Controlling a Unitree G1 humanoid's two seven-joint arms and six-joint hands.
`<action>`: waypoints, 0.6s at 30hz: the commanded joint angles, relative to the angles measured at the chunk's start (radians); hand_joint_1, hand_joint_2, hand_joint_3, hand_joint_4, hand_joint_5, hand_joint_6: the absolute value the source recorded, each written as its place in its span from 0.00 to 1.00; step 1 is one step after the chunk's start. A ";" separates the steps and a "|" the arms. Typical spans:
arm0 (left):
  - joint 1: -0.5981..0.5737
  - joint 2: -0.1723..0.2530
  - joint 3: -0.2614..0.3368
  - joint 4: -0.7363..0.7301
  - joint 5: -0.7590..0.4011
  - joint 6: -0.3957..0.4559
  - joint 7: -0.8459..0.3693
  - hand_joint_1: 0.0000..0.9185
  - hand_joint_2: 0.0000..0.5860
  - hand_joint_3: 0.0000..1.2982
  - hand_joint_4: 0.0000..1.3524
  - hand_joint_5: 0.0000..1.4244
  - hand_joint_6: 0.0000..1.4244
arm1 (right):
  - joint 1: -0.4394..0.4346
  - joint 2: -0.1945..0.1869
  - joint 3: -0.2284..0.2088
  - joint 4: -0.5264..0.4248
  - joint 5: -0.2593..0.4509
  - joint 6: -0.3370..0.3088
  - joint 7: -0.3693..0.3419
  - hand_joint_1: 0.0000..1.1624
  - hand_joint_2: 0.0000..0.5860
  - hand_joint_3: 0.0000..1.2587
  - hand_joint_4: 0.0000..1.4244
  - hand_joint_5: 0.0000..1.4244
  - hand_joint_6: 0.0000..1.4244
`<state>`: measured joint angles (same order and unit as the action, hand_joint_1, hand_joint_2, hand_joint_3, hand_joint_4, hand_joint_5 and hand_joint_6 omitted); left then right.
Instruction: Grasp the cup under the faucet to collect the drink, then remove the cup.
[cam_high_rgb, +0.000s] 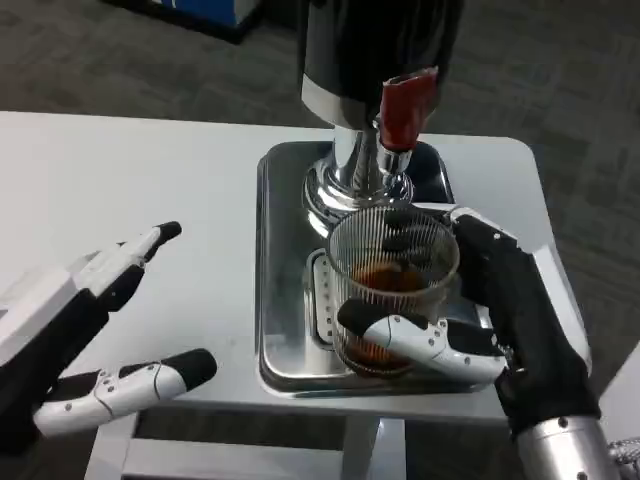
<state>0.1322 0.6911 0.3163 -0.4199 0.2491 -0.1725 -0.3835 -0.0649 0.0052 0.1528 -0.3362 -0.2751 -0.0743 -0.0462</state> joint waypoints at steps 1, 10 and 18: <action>0.022 0.018 0.001 -0.050 0.033 0.004 -0.019 0.00 0.13 0.00 0.00 0.00 0.00 | 0.046 -0.004 0.015 -0.097 0.033 0.019 0.036 0.76 0.25 0.51 0.45 0.63 0.71; 0.053 0.007 0.001 -0.109 0.036 0.002 -0.041 0.00 0.13 0.00 0.00 0.00 0.00 | 0.094 -0.009 0.029 -0.173 0.052 0.053 0.080 0.76 0.26 0.51 0.45 0.63 0.71; 0.088 0.007 0.011 -0.167 0.041 -0.002 -0.056 0.00 0.13 0.00 0.00 0.00 0.00 | 0.146 -0.017 0.049 -0.237 0.066 0.082 0.111 0.76 0.26 0.51 0.45 0.63 0.72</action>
<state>0.1969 0.6931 0.3194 -0.5556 0.2842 -0.1686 -0.4221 0.0664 -0.0114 0.1920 -0.5241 -0.2339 0.0101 0.0566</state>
